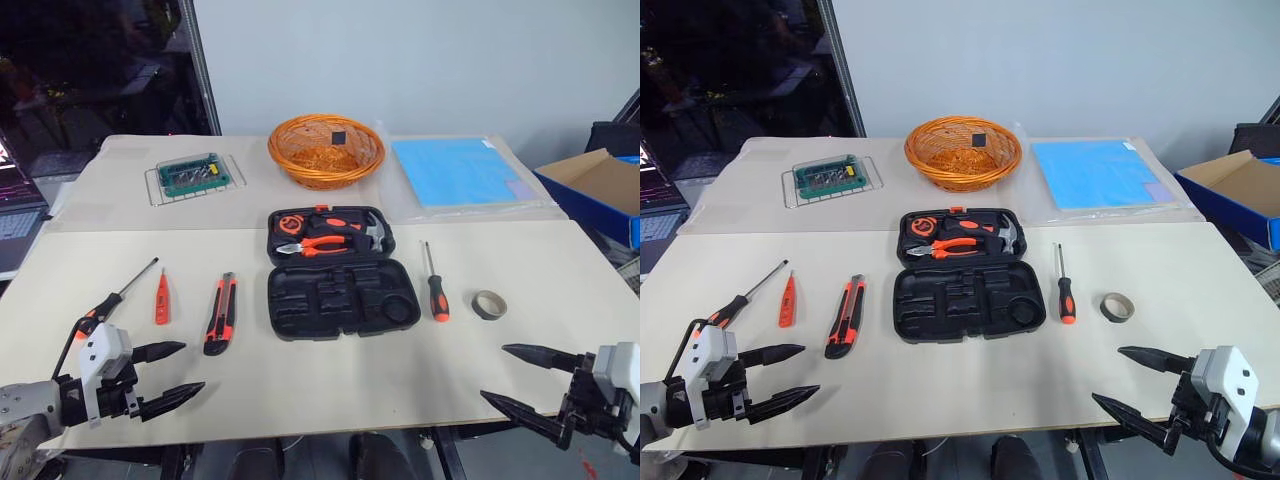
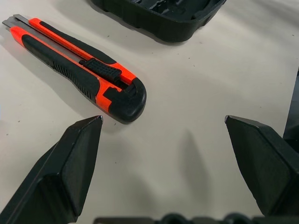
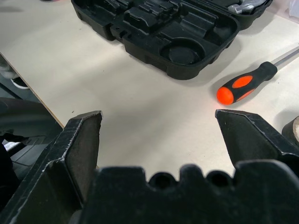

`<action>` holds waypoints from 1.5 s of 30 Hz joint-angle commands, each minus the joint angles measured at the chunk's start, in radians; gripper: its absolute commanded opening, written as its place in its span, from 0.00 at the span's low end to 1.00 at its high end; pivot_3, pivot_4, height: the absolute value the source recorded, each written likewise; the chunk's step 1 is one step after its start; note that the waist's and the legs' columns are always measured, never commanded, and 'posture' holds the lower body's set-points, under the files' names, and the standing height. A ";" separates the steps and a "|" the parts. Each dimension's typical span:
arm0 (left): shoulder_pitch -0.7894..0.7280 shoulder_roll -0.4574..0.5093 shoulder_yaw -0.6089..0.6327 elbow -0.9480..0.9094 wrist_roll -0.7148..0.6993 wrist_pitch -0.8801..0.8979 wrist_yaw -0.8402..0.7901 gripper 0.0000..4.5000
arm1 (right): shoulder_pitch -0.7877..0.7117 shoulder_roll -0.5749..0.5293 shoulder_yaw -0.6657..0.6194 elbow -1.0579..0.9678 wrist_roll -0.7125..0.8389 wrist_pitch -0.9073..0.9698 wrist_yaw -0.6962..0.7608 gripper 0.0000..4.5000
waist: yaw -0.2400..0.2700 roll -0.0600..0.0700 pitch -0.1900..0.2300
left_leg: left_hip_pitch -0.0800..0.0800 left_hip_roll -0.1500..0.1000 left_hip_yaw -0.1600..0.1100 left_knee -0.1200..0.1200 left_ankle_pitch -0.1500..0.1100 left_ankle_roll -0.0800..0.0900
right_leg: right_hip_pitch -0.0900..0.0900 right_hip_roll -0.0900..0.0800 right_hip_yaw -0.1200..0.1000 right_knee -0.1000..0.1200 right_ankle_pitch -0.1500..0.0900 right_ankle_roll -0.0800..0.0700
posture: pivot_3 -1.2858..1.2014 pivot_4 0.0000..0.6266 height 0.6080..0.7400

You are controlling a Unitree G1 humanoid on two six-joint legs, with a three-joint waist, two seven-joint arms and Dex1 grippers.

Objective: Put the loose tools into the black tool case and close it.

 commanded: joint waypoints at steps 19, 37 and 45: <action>-0.484 0.217 0.031 0.340 0.043 0.404 0.429 1.00 | -0.671 -0.014 0.425 -0.143 0.136 0.101 -0.129 0.99 | -0.001 -0.007 0.002 | -0.002 0.000 0.000 0.000 0.001 0.002 | -0.001 0.003 -0.003 0.002 -0.001 -0.002 | 0.52 0.24 1.00; -0.618 0.325 -0.252 0.614 0.251 0.333 0.266 0.68 | -0.613 -0.016 0.415 -0.182 0.118 0.093 -0.162 1.00 | 0.006 -0.007 0.002 | -0.002 0.001 0.000 -0.001 0.001 0.001 | -0.001 0.001 -0.008 0.003 -0.001 -0.004 | 0.52 0.24 1.00; -0.642 0.316 -0.123 0.483 0.127 0.243 0.127 0.19 | -0.537 -0.024 0.347 -0.206 0.131 0.093 -0.187 1.00 | 0.014 -0.008 0.002 | -0.004 0.001 0.000 -0.001 0.001 0.002 | -0.002 0.000 -0.010 0.003 -0.001 -0.005 | 0.52 0.24 1.00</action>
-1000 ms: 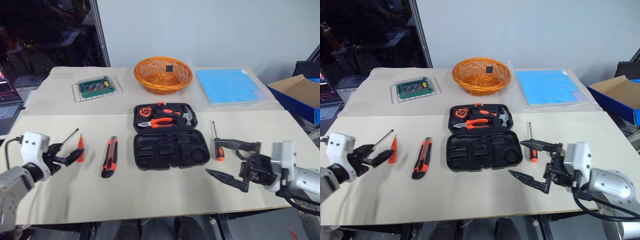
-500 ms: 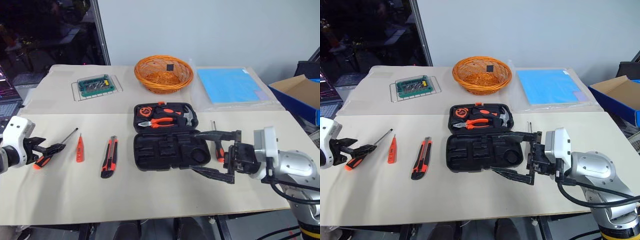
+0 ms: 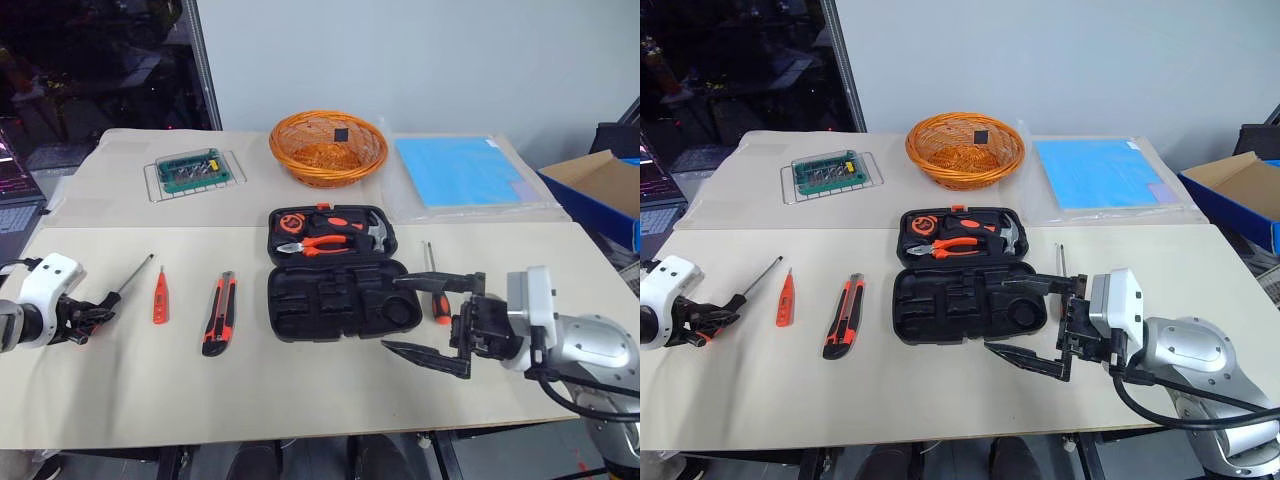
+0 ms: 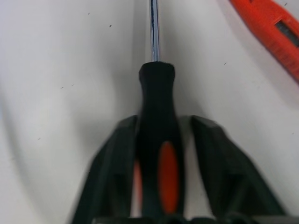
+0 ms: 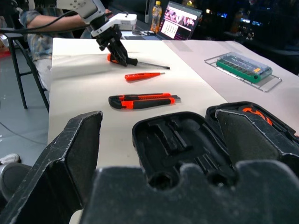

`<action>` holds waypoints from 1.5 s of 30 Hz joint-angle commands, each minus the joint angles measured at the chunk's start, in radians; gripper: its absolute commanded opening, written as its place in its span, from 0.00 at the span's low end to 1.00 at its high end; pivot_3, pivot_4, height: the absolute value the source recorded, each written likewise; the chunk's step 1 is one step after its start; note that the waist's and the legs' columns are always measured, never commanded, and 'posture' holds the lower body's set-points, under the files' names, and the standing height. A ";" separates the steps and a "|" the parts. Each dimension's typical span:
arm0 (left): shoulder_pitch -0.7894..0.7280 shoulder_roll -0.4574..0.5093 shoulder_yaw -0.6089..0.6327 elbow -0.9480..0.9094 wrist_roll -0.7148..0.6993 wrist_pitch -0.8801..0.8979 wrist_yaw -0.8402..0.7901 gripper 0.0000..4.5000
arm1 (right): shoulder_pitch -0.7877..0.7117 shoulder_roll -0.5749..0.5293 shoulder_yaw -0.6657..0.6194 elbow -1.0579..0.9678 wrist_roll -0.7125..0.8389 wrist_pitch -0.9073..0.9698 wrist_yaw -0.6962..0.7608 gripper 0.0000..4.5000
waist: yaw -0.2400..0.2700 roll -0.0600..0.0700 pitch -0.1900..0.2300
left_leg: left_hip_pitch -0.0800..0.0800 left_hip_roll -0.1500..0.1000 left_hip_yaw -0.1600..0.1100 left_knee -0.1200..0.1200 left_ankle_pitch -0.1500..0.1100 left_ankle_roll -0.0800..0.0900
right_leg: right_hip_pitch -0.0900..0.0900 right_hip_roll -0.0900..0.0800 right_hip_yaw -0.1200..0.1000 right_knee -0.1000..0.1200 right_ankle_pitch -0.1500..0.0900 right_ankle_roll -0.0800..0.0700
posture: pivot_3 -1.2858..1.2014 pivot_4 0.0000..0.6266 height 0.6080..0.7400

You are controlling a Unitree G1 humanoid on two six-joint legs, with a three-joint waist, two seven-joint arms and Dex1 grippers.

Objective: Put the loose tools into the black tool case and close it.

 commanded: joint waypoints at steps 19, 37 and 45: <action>-0.820 -0.474 -0.732 -0.153 0.136 0.097 -0.217 0.19 | 0.478 -0.003 -0.537 -0.075 0.027 0.002 -0.040 1.00 | 0.008 0.003 -0.002 | -0.007 -0.001 -0.010 0.010 0.004 0.005 | 0.005 0.007 -0.001 0.003 -0.001 0.006 | 0.52 0.24 1.00; -0.942 -0.661 -0.831 0.356 0.461 -0.310 -0.303 0.19 | 0.444 0.005 -0.442 -0.242 0.052 0.071 -0.210 1.00 | 0.011 0.003 -0.002 | -0.017 -0.004 -0.014 0.018 0.003 0.007 | 0.003 0.014 0.012 0.002 -0.003 0.008 | 0.52 0.24 1.00; -0.922 -0.644 -0.652 0.222 0.365 -0.301 -0.317 0.75 | 0.434 0.004 -0.426 -0.232 0.052 0.065 -0.216 1.00 | 0.011 0.004 -0.003 | -0.015 -0.004 -0.015 0.018 0.004 0.009 | 0.004 0.015 0.013 0.003 -0.003 0.008 | 0.52 0.24 1.00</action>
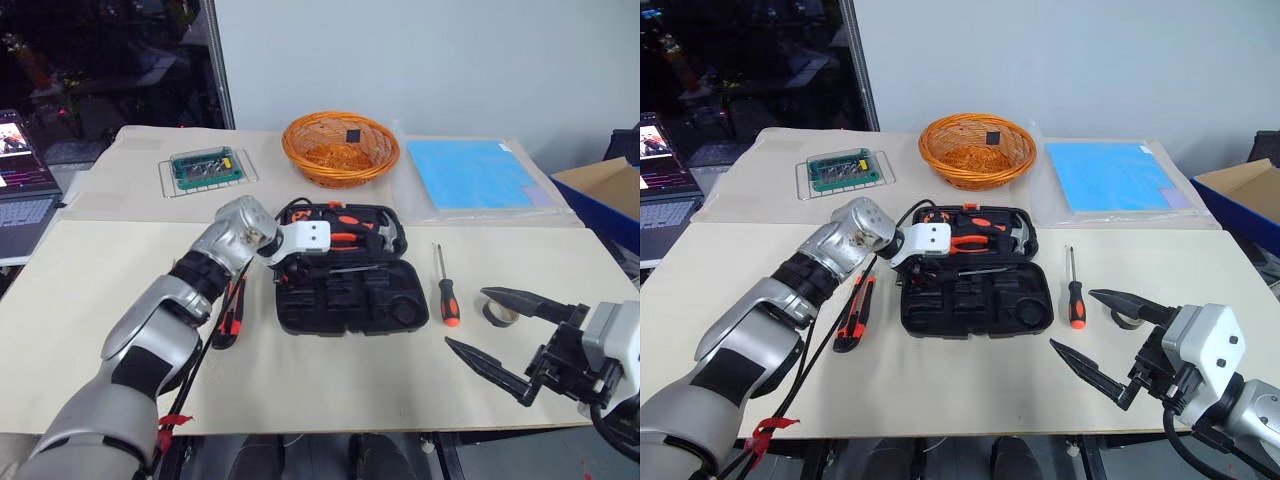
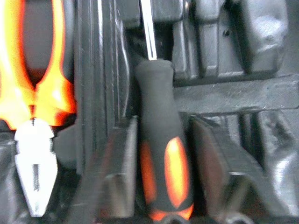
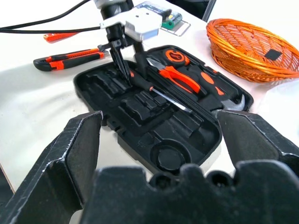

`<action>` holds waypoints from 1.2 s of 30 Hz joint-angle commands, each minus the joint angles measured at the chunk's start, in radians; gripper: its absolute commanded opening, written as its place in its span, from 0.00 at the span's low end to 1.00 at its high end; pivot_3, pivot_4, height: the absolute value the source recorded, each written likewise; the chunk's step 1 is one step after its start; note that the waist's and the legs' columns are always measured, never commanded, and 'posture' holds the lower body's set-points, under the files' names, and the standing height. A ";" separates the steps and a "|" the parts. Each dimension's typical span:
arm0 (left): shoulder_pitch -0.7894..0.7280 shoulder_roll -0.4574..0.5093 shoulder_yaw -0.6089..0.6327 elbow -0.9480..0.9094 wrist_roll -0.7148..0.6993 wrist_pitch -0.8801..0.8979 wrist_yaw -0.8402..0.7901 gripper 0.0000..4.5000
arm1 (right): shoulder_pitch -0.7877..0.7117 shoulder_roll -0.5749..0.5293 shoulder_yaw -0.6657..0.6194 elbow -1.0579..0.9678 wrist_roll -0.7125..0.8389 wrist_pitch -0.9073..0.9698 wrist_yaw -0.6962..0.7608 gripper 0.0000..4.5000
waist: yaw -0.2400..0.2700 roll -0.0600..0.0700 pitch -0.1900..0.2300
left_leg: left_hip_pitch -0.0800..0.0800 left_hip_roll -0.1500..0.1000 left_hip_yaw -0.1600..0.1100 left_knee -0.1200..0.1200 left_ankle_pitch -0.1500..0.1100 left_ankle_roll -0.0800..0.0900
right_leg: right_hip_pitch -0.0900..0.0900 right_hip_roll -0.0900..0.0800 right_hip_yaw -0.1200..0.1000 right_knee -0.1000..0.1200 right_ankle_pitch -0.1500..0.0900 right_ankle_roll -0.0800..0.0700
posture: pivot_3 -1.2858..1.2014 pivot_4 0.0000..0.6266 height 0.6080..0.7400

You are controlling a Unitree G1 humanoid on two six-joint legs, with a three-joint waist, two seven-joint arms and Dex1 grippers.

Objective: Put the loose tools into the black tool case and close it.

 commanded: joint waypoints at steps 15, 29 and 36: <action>0.444 -0.211 0.465 -0.557 -0.218 0.267 0.561 0.02 | -0.047 0.027 0.022 0.017 -0.010 -0.027 -0.028 1.00 | -0.002 0.002 -0.001 | 0.000 -0.002 0.000 0.001 0.000 0.003 | 0.001 0.000 0.004 0.000 0.005 0.010 | 0.52 0.24 1.00; 0.545 -0.119 0.143 -0.387 0.036 0.200 0.591 0.02 | -0.015 0.029 0.007 -0.003 -0.023 -0.013 -0.022 1.00 | -0.012 0.007 -0.012 | 0.020 -0.001 0.002 -0.001 -0.003 0.001 | 0.021 -0.001 0.005 -0.003 -0.002 0.001 | 0.52 0.24 1.00; 0.522 -0.184 0.418 -0.524 -0.221 0.120 0.584 0.02 | -0.001 0.046 0.009 -0.010 0.001 -0.013 -0.043 1.00 | -0.015 0.014 -0.017 | 0.027 0.000 0.001 -0.001 -0.008 -0.005 | 0.026 -0.001 0.004 -0.004 -0.003 0.001 | 0.52 0.24 1.00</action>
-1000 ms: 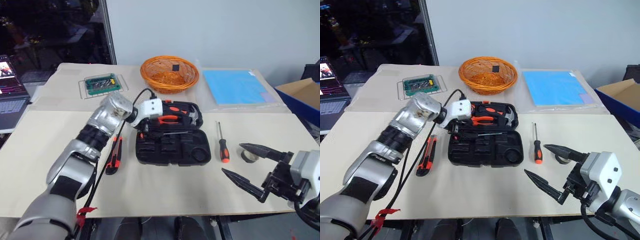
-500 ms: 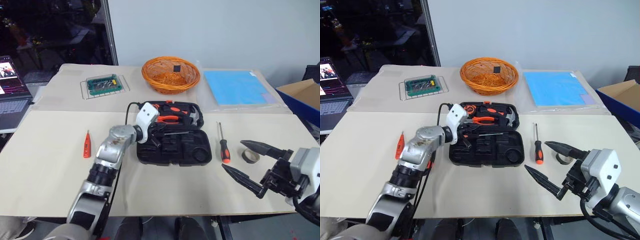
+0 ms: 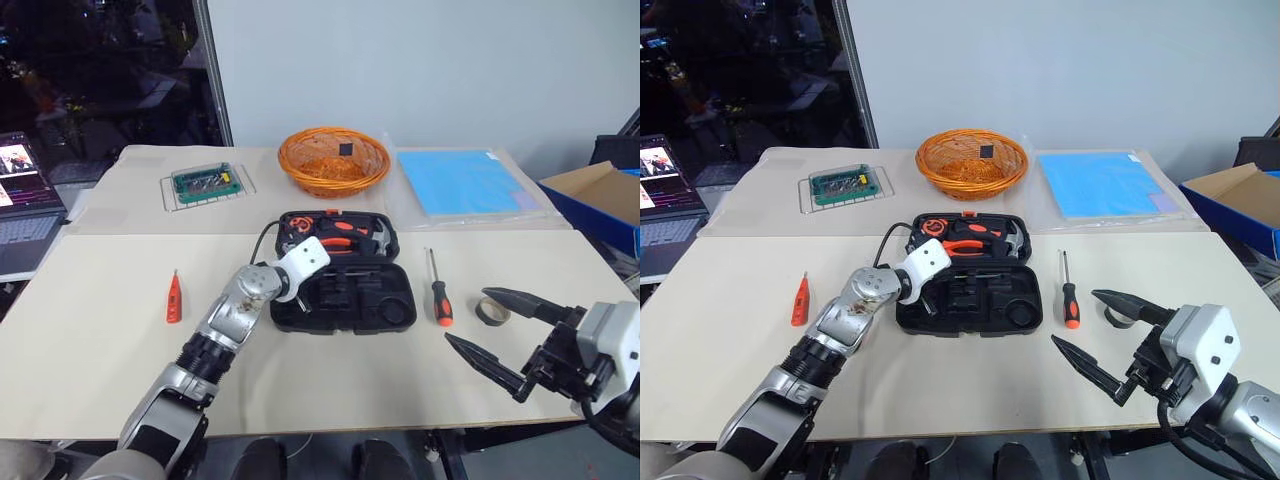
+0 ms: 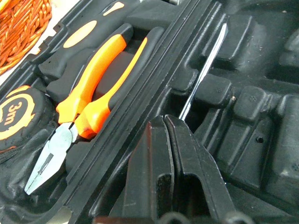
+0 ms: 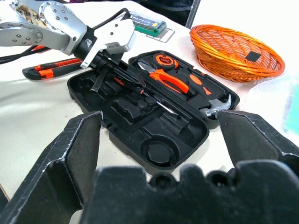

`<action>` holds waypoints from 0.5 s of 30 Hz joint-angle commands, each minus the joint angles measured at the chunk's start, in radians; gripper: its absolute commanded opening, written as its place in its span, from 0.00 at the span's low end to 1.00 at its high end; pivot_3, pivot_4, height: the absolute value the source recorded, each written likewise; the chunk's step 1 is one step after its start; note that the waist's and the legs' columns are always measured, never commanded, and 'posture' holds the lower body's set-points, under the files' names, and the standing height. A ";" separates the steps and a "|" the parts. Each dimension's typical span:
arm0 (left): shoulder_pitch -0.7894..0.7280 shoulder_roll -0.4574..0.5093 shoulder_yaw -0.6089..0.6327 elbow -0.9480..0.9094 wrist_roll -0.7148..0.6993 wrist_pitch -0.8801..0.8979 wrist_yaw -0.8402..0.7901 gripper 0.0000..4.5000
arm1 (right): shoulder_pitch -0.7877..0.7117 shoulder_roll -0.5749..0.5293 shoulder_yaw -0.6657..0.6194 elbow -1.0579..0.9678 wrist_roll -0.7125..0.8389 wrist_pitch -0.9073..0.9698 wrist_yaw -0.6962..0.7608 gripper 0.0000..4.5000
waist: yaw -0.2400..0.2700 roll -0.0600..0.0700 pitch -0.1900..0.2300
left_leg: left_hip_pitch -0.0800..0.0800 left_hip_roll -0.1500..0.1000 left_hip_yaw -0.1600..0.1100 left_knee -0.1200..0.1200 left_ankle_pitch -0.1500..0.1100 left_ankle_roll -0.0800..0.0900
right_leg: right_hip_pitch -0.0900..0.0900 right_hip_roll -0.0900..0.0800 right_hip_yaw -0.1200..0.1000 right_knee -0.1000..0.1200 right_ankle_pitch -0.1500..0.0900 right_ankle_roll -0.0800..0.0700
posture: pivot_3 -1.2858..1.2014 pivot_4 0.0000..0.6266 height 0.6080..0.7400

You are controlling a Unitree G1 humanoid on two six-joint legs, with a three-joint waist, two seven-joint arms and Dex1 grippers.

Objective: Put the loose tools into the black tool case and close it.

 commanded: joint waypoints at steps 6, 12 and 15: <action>0.070 0.042 0.374 -0.454 -0.395 0.341 0.004 0.17 | -0.161 0.005 0.055 0.035 0.066 -0.013 -0.028 1.00 | -0.019 -0.005 0.007 | -0.014 0.001 0.001 0.000 0.005 0.008 | -0.013 0.001 0.001 0.001 0.001 0.000 | 0.52 0.24 1.00; 0.168 0.102 0.511 -0.716 -0.583 0.592 0.053 0.66 | -0.311 -0.052 0.094 0.193 0.090 0.061 -0.043 1.00 | -0.001 -0.007 0.009 | -0.013 -0.001 -0.001 0.000 0.004 0.009 | -0.011 0.001 0.000 0.001 0.000 0.001 | 0.52 0.24 1.00; 0.214 0.172 0.554 -0.780 -0.663 0.641 0.011 0.90 | -0.319 -0.070 0.099 0.237 0.071 0.068 -0.023 1.00 | 0.006 -0.009 0.010 | -0.014 -0.001 0.000 0.001 0.004 0.008 | -0.011 0.001 0.001 0.001 0.000 0.001 | 0.52 0.24 1.00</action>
